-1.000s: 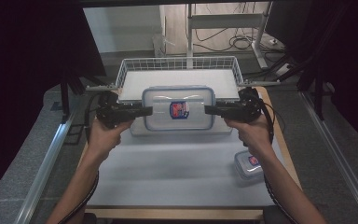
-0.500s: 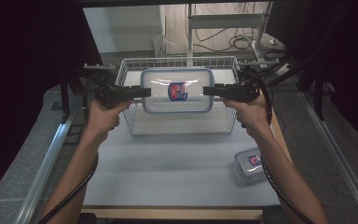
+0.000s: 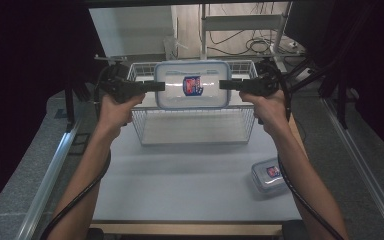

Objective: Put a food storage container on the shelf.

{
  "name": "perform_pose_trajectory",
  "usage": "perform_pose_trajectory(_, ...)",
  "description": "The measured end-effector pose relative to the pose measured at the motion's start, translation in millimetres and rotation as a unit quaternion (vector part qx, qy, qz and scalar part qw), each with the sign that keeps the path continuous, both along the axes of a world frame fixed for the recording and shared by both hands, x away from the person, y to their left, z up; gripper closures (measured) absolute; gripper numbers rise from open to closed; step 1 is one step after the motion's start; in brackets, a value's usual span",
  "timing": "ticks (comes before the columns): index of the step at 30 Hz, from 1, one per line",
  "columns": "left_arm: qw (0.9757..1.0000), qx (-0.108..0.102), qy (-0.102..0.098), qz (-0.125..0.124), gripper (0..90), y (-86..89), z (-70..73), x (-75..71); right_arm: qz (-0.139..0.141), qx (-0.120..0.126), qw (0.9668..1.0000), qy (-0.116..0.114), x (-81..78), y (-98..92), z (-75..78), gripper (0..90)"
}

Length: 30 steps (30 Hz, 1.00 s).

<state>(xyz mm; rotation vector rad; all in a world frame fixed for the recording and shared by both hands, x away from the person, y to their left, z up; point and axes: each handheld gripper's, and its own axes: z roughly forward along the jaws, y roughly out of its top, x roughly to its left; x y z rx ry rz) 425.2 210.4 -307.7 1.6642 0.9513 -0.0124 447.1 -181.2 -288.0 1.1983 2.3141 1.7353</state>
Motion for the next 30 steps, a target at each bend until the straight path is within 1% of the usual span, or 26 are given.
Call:
perform_pose_trajectory(3,1.0,0.001,0.001,0.002,52.0,0.6,1.0,5.2,-0.004,0.003,1.0,0.005,6.6,1.0,1.0,49.3)
perform_pose_trajectory(4,1.0,-0.001,0.004,0.003,52.0,0.9,1.0,6.6,-0.004,0.003,1.0,0.005,6.6,1.0,1.0,49.3)
perform_pose_trajectory(5,1.0,0.002,0.004,0.004,52.0,1.6,0.9,8.4,-0.004,0.004,1.0,0.007,8.3,1.5,0.7,49.3)
perform_pose_trajectory(7,0.9999,-0.001,0.008,0.007,51.8,2.0,0.3,10.9,-0.005,0.004,0.9999,0.01,13.4,3.0,-1.0,49.3)
perform_pose_trajectory(9,0.9999,-0.001,0.011,0.009,51.8,2.9,-1.2,13.4,-0.005,0.004,0.9999,0.011,15.2,3.5,-1.8,49.3)
perform_pose_trajectory(16,0.9994,-0.005,0.027,0.019,51.3,3.5,-9.2,18.6,-0.007,0.001,0.9997,0.025,24.7,6.3,-7.3,49.2)
perform_pose_trajectory(18,0.9994,-0.005,0.026,0.021,51.2,3.5,-10.5,19.5,-0.007,0.001,0.9995,0.029,26.6,6.7,-9.2,49.1)
perform_pose_trajectory(20,0.9993,-0.001,0.026,0.026,51.0,1.7,-9.2,18.9,-0.006,0.007,0.9995,0.031,28.8,5.9,-11.1,49.0)
perform_pose_trajectory(22,0.9994,0.011,0.019,0.025,50.7,0.2,-7.5,18.6,-0.005,0.014,0.9992,0.038,31.0,4.4,-13.0,49.0)
perform_pose_trajectory(25,0.9993,0.025,0.012,0.024,50.0,-3.0,-6.2,18.3,-0.006,0.025,0.9988,0.041,33.9,1.6,-15.3,48.8)
perform_pose_trajectory(26,0.9993,0.027,0.01,0.024,49.7,-3.4,-6.4,18.3,-0.008,0.027,0.9988,0.041,34.4,1.3,-15.7,48.7)
perform_pose_trajectory(27,0.9993,0.028,0.003,0.023,49.6,-3.5,-7.1,18.8,-0.008,0.028,0.9988,0.04,34.8,1.0,-15.9,48.6)
perform_pose_trajectory(30,0.9994,0.023,-0.003,0.026,49.0,-3.3,-9.5,18.9,-0.012,0.028,0.999,0.032,34.3,1.3,-16.8,48.2)
